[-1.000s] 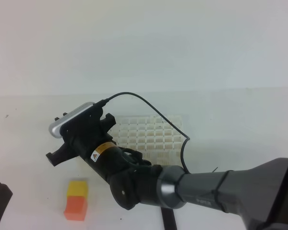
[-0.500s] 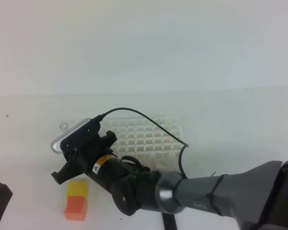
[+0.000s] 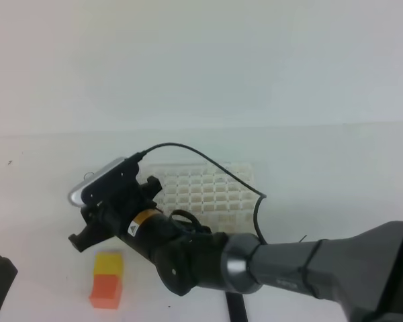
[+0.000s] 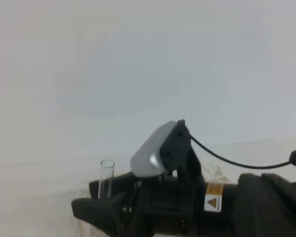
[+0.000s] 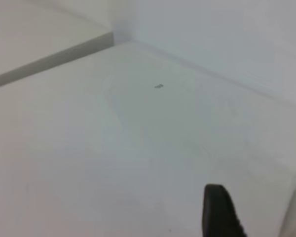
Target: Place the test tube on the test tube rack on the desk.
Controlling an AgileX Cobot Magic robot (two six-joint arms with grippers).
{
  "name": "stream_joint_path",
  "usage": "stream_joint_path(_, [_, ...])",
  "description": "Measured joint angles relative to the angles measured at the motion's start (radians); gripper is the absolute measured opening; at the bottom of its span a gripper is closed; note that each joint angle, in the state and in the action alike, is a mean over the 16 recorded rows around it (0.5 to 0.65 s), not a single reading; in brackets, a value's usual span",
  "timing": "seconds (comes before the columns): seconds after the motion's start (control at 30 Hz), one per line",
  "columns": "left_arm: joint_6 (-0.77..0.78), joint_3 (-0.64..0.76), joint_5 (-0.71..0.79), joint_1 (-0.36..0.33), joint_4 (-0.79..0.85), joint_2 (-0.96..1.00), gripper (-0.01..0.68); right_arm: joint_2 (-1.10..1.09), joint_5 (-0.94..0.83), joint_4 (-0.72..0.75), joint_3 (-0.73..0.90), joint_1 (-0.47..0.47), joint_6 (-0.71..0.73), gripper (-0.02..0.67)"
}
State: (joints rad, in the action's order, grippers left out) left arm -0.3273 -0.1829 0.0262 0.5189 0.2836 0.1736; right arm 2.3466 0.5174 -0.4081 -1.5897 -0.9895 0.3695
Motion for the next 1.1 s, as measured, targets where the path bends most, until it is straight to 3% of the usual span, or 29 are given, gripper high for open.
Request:
stream_joint_path(0.23, [0.0, 0.0, 0.001, 0.0, 0.0, 0.0, -0.001, -0.075, -0.005, 0.006, 0.001, 0.0, 0.018, 0.355])
stream_joint_path(0.4, [0.0, 0.0, 0.001, 0.0, 0.0, 0.001, -0.001, -0.168, -0.005, 0.027, 0.002, 0.001, 0.031, 0.343])
stream_joint_path(0.9, [0.0, 0.0, 0.0, 0.0, 0.0, 0.001, -0.001, -0.652, 0.0, 0.251, 0.138, 0.038, 0.057, 0.055])
stream_joint_path(1.1, [0.0, 0.0, 0.0, 0.0, 0.0, 0.001, -0.001, -0.848, 0.002, 0.362, 0.259, 0.06, 0.064, 0.005])
